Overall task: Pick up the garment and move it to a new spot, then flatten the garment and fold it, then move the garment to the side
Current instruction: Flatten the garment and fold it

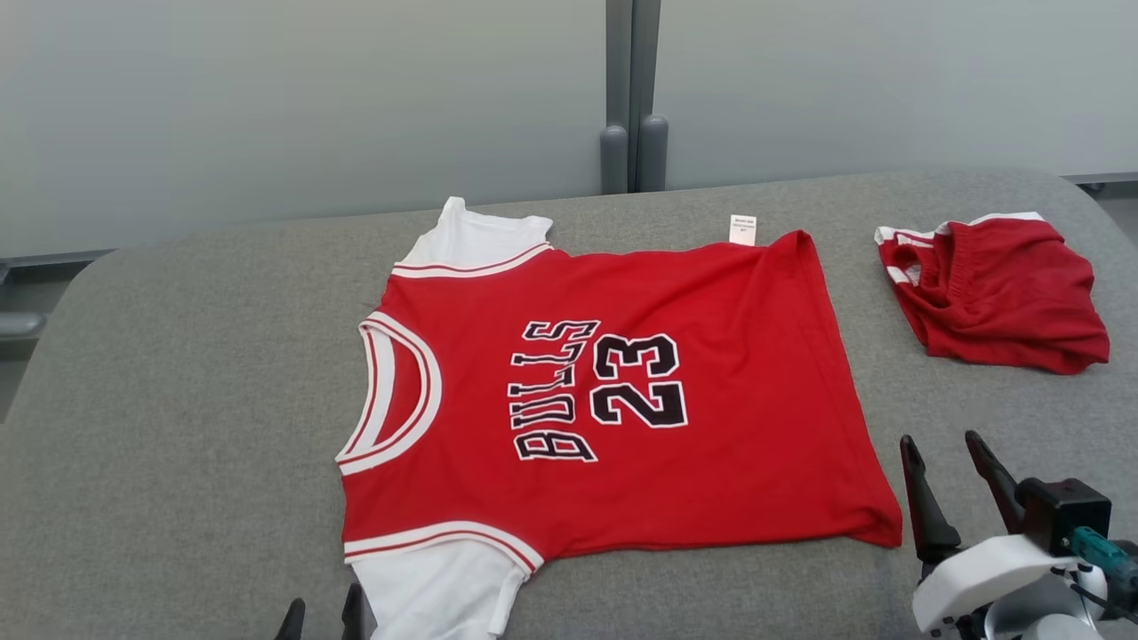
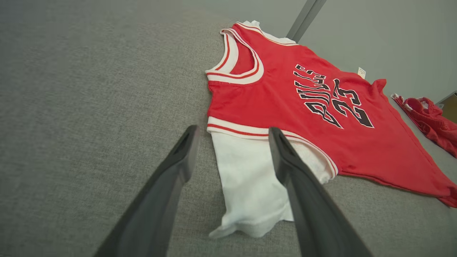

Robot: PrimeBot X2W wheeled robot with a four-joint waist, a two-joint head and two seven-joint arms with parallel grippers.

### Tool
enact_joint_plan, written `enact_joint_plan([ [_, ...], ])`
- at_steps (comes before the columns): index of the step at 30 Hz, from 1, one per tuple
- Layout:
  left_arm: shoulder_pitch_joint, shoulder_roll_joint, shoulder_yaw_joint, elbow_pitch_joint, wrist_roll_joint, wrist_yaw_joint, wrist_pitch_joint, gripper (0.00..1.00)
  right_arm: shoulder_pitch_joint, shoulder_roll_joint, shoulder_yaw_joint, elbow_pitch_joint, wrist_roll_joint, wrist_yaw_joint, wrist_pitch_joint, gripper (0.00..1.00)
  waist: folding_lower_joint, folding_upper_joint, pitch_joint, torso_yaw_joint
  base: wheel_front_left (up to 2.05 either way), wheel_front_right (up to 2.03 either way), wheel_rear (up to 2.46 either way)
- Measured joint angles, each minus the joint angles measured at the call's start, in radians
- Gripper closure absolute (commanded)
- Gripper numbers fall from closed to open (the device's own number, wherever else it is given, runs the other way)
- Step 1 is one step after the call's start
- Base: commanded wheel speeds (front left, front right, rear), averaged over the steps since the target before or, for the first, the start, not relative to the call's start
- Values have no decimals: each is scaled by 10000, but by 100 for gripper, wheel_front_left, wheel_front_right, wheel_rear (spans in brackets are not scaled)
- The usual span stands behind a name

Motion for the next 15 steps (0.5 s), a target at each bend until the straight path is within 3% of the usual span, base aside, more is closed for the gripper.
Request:
enact_joint_plan([
  [15, 596, 190, -606, 443, -127, -499, 963, 0, 133, 71, -63, 318, 94, 199, 0, 0, 0, 0, 72, 151, 0, 0, 0],
])
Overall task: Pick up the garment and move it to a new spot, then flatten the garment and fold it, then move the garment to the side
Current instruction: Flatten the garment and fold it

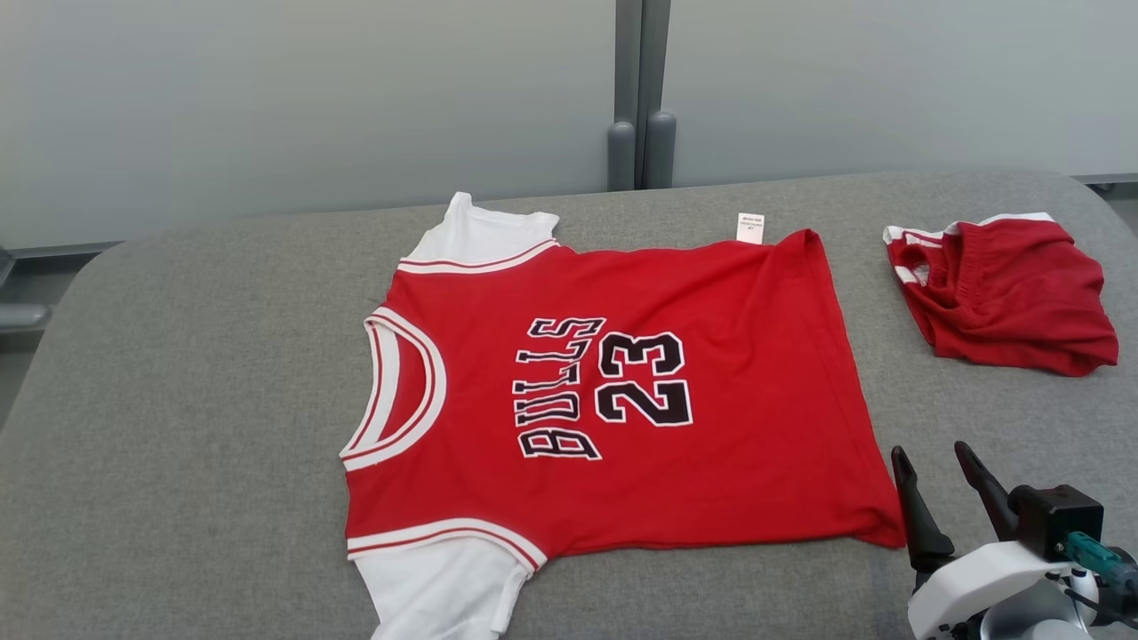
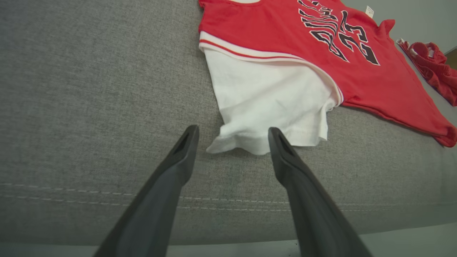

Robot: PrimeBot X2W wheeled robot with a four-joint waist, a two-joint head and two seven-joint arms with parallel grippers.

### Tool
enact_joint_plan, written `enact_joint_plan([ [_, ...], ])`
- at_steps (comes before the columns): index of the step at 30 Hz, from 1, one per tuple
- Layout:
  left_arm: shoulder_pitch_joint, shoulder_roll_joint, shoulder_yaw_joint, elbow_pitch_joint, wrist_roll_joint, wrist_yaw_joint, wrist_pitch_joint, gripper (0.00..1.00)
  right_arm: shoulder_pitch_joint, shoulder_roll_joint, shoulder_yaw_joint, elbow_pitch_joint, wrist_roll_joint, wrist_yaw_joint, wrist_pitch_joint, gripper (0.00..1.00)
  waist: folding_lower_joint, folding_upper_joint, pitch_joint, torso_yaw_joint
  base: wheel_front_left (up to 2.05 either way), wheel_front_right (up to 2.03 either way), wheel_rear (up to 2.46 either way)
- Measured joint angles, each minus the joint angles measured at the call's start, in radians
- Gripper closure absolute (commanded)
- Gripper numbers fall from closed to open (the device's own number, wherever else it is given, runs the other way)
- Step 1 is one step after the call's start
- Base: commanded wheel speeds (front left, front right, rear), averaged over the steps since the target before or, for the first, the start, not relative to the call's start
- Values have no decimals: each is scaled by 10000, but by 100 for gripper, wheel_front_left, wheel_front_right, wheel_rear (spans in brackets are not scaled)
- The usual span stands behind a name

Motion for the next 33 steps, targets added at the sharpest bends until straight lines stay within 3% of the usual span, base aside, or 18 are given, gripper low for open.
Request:
enact_joint_plan([
  [1, 0, 2, -2, 8, 0, -61, 27, 4, 0, 2, -8, 13, 0, 21, 0, 0, 0, 0, 5, -9, 0, 0, 0],
  [2, 0, 2, -13, 12, -12, -115, 33, 20, -1, 2, -19, 29, 0, 65, 0, 0, 0, 0, 9, -19, 0, 0, 0],
  [4, 0, 0, -29, 27, -50, -157, 67, 32, -3, 0, -48, 46, 0, 67, 0, 0, 0, 0, 19, -41, 0, 0, 0],
  [6, -1, 2, -33, 113, -102, -251, 73, 55, -5, 0, -94, 71, 0, 77, 0, 0, -1, 0, 38, -73, 0, 0, 0],
  [9, -2, 6, -31, 201, -105, -270, 75, 54, -8, 2, -109, 84, 0, 98, 0, 0, 0, 0, 53, -90, 0, 0, 0],
  [15, -44, 31, -98, 464, -253, -483, 184, 67, -16, 4, -167, 148, 0, 155, 0, 0, 0, 0, 94, -133, 0, 0, 0],
  [16, -49, 31, -128, 514, -261, -510, 203, 74, -16, 6, -174, 171, 0, 157, 0, 0, 0, 0, 101, -139, 0, 0, 0],
  [18, -83, 31, -153, 539, -263, -522, 182, 100, -15, 10, -171, 318, 36, 228, 0, 0, 0, 0, 113, -151, 0, 0, 0],
  [33, -971, -67, 205, -913, -318, -652, -924, 100, 354, 188, -46, 1760, 623, 713, 148, 0, 0, 0, 209, -106, 0, 0, 0],
])
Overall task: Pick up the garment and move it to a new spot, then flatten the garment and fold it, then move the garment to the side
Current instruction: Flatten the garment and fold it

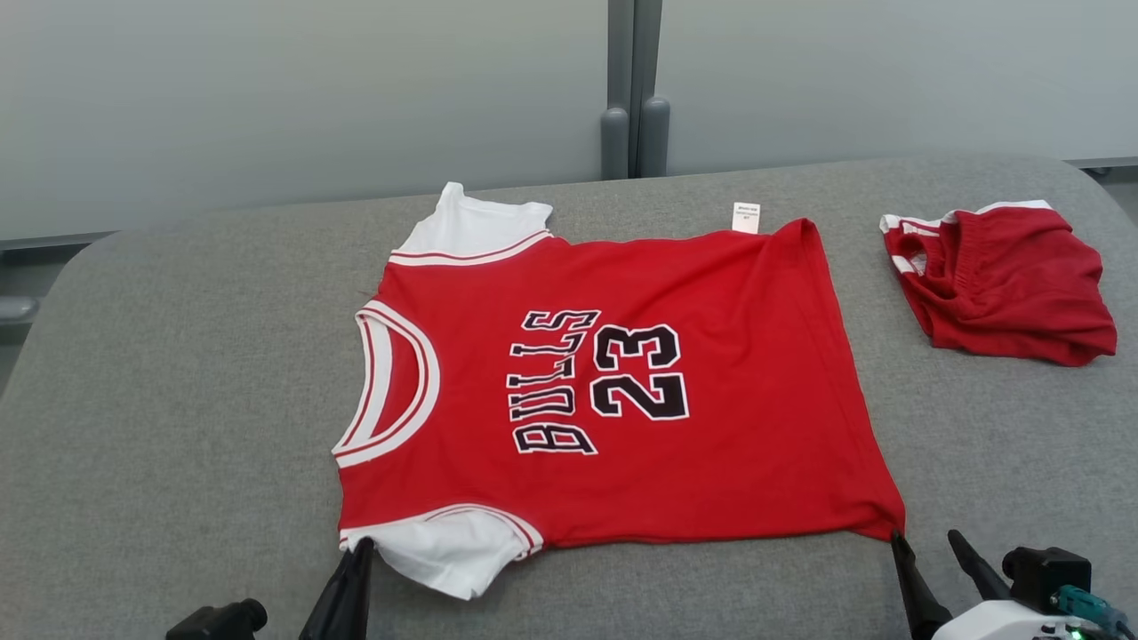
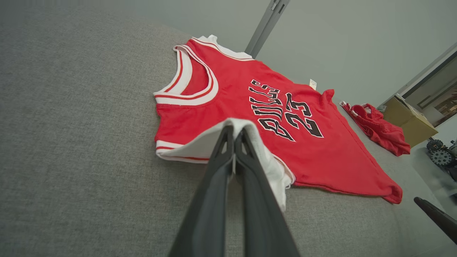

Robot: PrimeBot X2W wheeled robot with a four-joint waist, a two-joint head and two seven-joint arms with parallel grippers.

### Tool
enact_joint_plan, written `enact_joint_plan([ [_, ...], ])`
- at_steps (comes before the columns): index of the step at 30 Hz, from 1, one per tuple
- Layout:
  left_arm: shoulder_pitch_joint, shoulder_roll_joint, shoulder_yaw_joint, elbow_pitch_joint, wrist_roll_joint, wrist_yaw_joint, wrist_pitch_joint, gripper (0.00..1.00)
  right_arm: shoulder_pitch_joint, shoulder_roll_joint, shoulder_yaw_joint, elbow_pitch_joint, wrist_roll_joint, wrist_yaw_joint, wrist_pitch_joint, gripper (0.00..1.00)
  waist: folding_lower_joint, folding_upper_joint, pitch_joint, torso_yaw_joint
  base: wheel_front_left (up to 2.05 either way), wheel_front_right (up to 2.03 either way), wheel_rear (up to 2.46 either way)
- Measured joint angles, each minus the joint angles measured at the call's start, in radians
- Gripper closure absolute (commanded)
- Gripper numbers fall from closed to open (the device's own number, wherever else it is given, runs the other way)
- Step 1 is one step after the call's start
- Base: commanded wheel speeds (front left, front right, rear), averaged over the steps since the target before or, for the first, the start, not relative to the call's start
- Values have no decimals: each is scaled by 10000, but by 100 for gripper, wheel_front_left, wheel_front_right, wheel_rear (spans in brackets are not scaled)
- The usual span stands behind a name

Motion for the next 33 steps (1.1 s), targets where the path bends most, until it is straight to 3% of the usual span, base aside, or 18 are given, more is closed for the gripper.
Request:
enact_joint_plan([
  [6, -69, -6, -65, -397, 69, 0, -33, 100, -34, 376, -98, 556, 441, 148, 4, 0, 0, 0, 60, 67, 0, 0, 0],
  [15, -96, -4, 148, -727, 178, 163, -121, 100, -766, 393, -82, 1139, 447, 389, 2, 0, 0, 0, 261, 316, 0, 0, 0],
  [17, -96, -4, 125, -790, 226, 194, -121, 100, -831, 393, -58, 1262, 447, 410, 2, 9, 0, 0, 303, 381, 0, 0, 0],
  [20, -95, -4, 132, -798, 244, 238, -121, 100, -931, 395, 33, 1490, 443, 508, 2, 46, 0, 0, 353, 451, 0, 0, 0],
  [25, -94, -6, 121, -834, 244, 245, -119, 100, -1160, 401, 90, 1783, 431, 600, 2, 64, 0, 0, 383, 482, 0, 0, 0],
  [27, -93, -6, 123, -848, 244, 247, -119, 100, -1251, 401, 111, 1883, 431, 619, 2, 80, 0, 0, 392, 479, 0, 0, 0],
  [28, -93, -6, 123, -849, 244, 247, -119, 100, -1274, 401, 128, 1941, 431, 640, 2, 80, 0, 0, 395, 477, 0, 0, 0],
  [30, -92, -6, 123, -867, 244, 249, -119, 100, -1285, 393, 159, 2010, 431, 692, 0, 97, 0, 0, 396, 471, 0, 0, 0],
  [33, -92, -6, 125, -895, 244, 330, -119, 100, -1286, 376, 180, 2077, 431, 725, 0, 100, 0, 0, 381, 455, 0, 0, 0],
])
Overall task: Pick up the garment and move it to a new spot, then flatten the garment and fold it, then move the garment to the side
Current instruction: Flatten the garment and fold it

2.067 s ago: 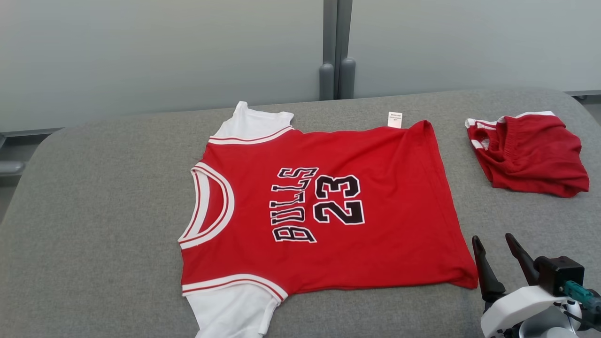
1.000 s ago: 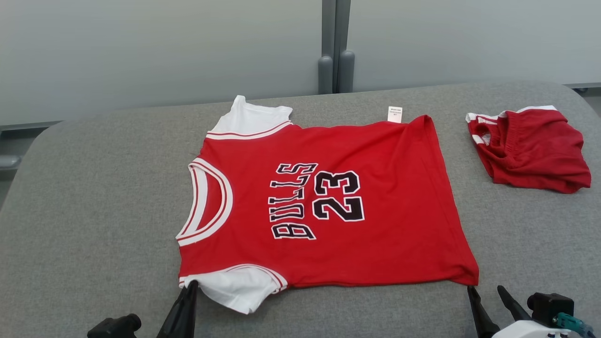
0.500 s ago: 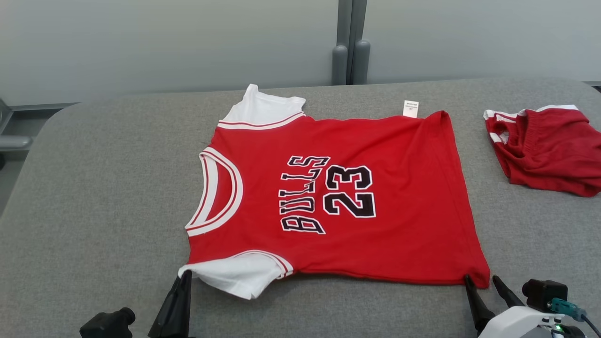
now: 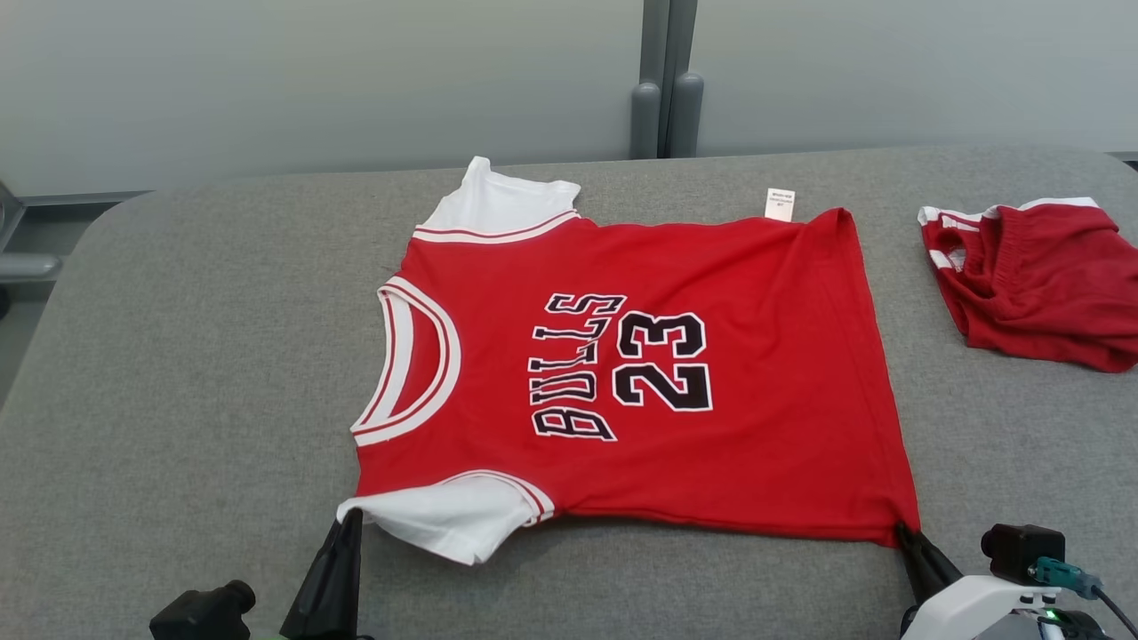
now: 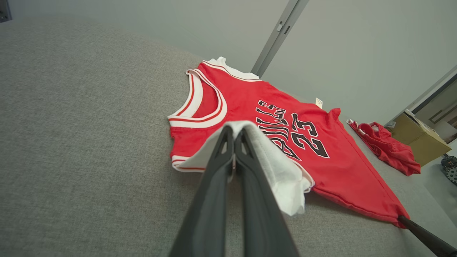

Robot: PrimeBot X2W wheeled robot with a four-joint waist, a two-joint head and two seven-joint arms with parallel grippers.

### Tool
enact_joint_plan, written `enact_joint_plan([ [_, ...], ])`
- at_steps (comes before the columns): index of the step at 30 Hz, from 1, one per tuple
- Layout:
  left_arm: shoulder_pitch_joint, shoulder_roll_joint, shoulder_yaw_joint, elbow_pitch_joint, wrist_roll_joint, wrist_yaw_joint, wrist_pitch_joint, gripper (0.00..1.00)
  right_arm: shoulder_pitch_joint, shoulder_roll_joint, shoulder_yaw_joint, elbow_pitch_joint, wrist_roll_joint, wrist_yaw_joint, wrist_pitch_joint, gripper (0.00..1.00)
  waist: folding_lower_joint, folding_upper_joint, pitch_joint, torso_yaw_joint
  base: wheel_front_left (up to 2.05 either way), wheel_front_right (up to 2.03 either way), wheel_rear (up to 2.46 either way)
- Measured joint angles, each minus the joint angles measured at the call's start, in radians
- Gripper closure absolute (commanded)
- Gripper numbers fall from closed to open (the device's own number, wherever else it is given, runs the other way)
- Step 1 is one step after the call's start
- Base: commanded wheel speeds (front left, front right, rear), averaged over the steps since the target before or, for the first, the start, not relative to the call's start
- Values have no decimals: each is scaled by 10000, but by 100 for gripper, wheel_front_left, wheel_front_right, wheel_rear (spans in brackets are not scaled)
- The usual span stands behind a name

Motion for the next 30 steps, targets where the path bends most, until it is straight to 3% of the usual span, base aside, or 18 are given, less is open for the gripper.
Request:
enact_joint_plan([
  [16, -83, 82, 182, -79, 44, 98, 23, 100, -558, -161, -27, -782, 616, 303, -12, 100, 0, 0, -150, -365, 0, 0, 0],
  [30, -3153, 151, 54, 1360, 407, 257, 589, 100, -2751, -671, 107, -569, 1074, 391, 1302, 100, 0, 0, 687, -449, 0, 0, 0],
])
